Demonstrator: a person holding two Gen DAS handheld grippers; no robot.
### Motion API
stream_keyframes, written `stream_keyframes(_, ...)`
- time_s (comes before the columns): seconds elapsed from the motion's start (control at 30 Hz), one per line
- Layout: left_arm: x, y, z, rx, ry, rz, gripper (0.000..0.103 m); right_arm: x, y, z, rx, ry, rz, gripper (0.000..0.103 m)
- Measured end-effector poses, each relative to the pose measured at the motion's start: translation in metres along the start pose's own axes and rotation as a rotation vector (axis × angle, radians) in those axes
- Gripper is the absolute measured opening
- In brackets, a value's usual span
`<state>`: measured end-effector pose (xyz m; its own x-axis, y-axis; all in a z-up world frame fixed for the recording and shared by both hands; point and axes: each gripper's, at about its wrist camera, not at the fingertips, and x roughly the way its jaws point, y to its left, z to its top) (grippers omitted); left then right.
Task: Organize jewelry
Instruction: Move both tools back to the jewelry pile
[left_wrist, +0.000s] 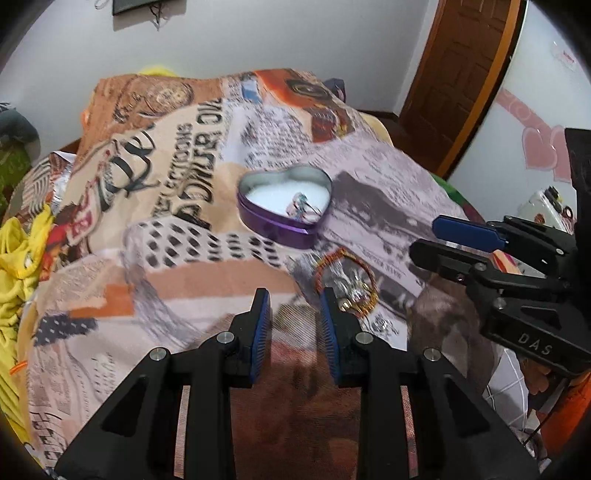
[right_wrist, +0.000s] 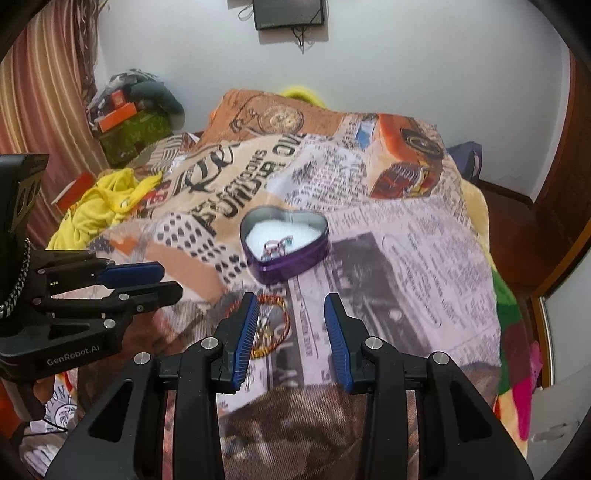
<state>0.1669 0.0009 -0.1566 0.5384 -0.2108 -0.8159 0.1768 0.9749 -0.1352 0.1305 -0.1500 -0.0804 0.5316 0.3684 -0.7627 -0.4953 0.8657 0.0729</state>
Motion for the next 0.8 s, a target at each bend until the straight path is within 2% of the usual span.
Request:
stream_keyframes(0.2, 0.017, -0.013, -0.003, 0.023, 0.018, -0.009, 0.027, 0.009, -0.004, -0.017, 0.018, 0.046, -0.012, 0.034)
stream_keyframes(0.47, 0.039, -0.014, 0.01, 0.035, 0.024, 0.0, 0.027, 0.016, -0.016, -0.025, 0.05, 0.067, -0.02, 0.034)
stream_keyframes(0.8, 0.069, -0.015, 0.02, 0.049, 0.083, -0.033, 0.019, 0.025, -0.021, -0.028, 0.065, 0.081, -0.004, 0.034)
